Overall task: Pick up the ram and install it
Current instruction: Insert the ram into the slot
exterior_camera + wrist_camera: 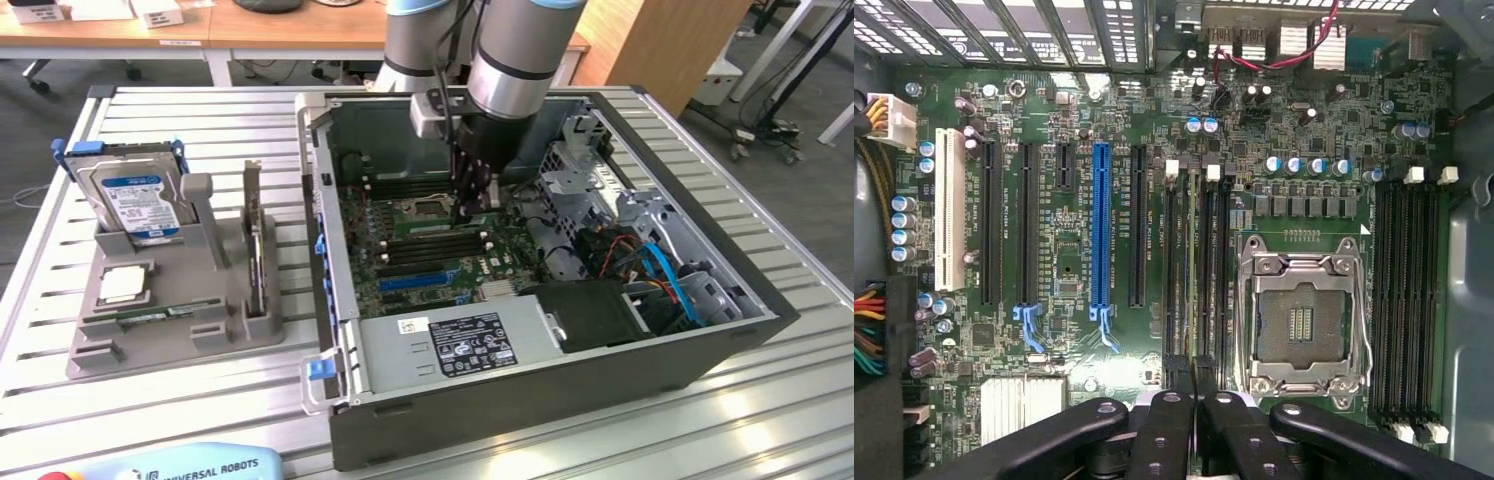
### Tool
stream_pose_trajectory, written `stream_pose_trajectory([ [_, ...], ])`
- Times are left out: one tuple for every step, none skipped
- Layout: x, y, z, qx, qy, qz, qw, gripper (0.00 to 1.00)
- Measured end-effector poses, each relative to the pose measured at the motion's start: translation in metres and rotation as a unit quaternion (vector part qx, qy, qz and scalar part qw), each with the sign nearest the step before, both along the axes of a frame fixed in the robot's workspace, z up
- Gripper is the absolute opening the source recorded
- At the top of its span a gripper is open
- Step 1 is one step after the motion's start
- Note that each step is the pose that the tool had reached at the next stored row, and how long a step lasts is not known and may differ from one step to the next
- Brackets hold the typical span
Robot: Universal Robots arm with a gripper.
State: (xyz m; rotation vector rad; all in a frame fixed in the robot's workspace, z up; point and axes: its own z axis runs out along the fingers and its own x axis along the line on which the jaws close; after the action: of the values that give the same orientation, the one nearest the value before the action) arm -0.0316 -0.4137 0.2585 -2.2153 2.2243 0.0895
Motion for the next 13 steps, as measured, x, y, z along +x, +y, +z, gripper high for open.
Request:
stream_pose_trajectory([
  [0.0000,0.0000,-0.0008,0.0000,0.0000,0.000,1.0000,0.12],
  [0.0000,0.0000,-0.0014,0.0000,0.0000,0.000,1.0000,0.12],
  [0.0000,0.0000,-0.0013,-0.0001,0.0000,0.000,1.0000,0.12],
  [0.0000,0.0000,-0.0014,-0.0001,0.0000,0.000,1.0000,0.12],
  [0.0000,0.0000,-0.0014,-0.0001,0.0000,0.000,1.0000,0.12],
  [0.0000,0.0000,-0.0014,-0.0001,0.0000,0.000,1.0000,0.12],
  [0.0000,-0.0002,-0.0015,0.0000,0.0000,0.000,1.0000,0.12],
  [-0.0001,-0.0006,-0.0015,0.0001,0.0000,0.000,1.0000,0.12],
  [0.0000,-0.0014,-0.0015,0.0001,0.0000,0.000,1.0000,0.12],
  [0.0000,-0.0023,-0.0014,-0.0001,0.0000,0.000,1.0000,0.12],
  [0.0000,-0.0032,-0.0014,0.0000,0.0000,0.000,1.0000,0.12],
  [-0.0001,-0.0035,-0.0014,0.0000,0.0000,0.000,1.0000,0.12],
  [-0.0001,-0.0035,-0.0014,0.0000,0.0000,0.000,1.0000,0.12],
])
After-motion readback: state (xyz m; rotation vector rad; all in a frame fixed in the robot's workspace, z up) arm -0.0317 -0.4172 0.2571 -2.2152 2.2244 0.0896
